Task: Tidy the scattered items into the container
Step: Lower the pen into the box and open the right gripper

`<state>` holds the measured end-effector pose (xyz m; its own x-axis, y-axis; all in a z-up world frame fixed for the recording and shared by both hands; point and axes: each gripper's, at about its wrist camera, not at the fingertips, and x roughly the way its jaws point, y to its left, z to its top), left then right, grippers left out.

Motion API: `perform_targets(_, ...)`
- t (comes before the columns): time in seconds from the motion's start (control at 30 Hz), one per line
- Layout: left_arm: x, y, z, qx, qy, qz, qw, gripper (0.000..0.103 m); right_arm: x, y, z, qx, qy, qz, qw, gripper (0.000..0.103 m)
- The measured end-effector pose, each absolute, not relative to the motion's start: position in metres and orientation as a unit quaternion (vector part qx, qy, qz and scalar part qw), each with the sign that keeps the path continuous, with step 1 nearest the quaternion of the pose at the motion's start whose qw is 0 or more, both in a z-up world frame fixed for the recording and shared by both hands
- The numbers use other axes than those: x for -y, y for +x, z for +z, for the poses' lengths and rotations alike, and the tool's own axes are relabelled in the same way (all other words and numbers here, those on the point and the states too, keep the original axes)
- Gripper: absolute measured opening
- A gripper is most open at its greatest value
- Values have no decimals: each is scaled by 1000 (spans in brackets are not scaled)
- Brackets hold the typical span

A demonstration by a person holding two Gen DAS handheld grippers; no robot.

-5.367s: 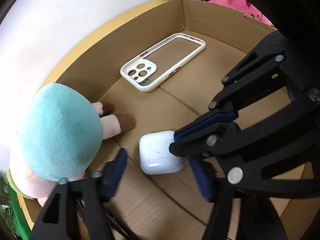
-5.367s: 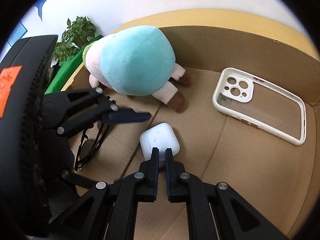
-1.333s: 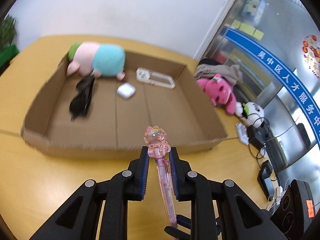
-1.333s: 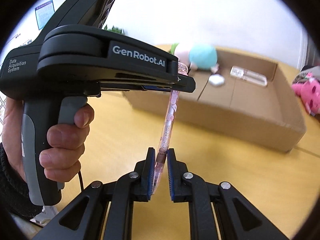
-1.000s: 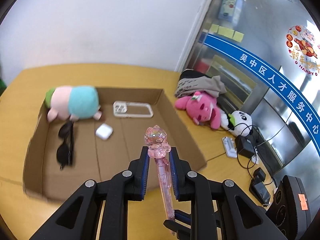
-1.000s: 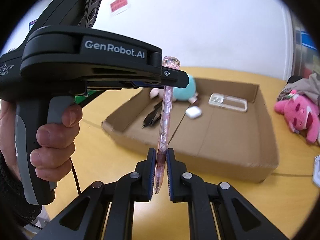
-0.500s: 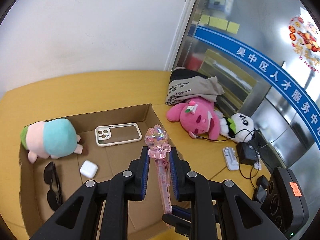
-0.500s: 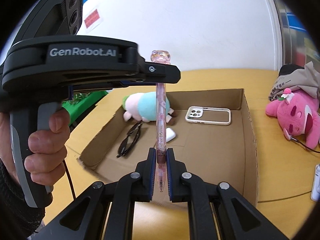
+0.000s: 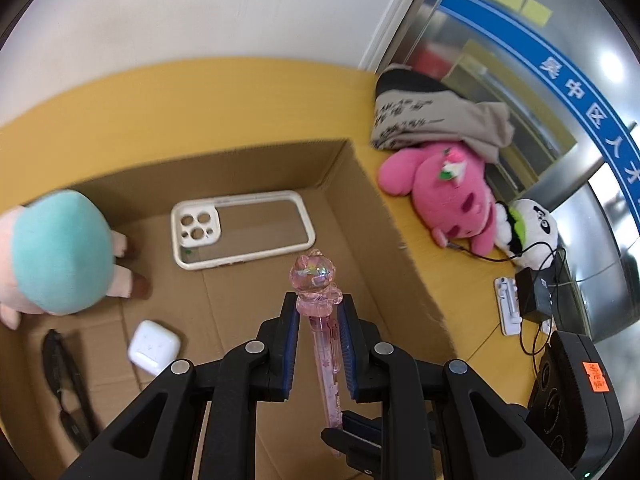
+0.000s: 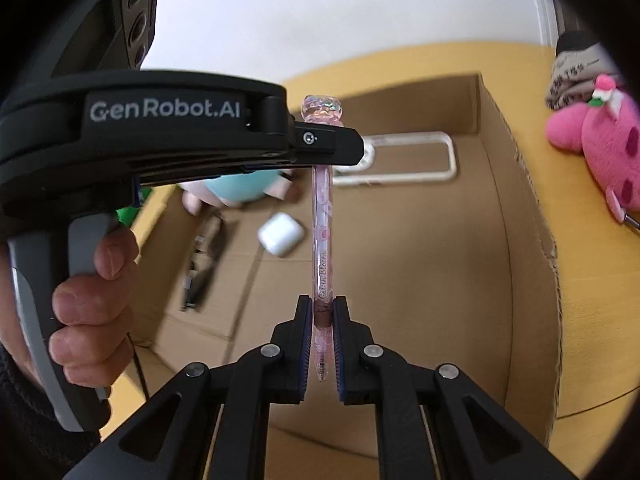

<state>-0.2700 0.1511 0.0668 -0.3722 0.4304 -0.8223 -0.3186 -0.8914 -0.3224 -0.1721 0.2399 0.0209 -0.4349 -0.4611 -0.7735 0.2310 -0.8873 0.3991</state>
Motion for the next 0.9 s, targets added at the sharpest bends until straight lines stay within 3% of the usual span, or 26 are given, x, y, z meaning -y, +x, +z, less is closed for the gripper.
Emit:
perform_targets(0.47, -149, -308, -10, 106, -612, 755, 208, 20, -245, -207, -29, 125, 599, -766, 196, 9)
perform_targets(0.9, -152, -309, -25, 103, -622, 751, 197, 22, -241, -204, -34, 110, 609, -764, 182, 10)
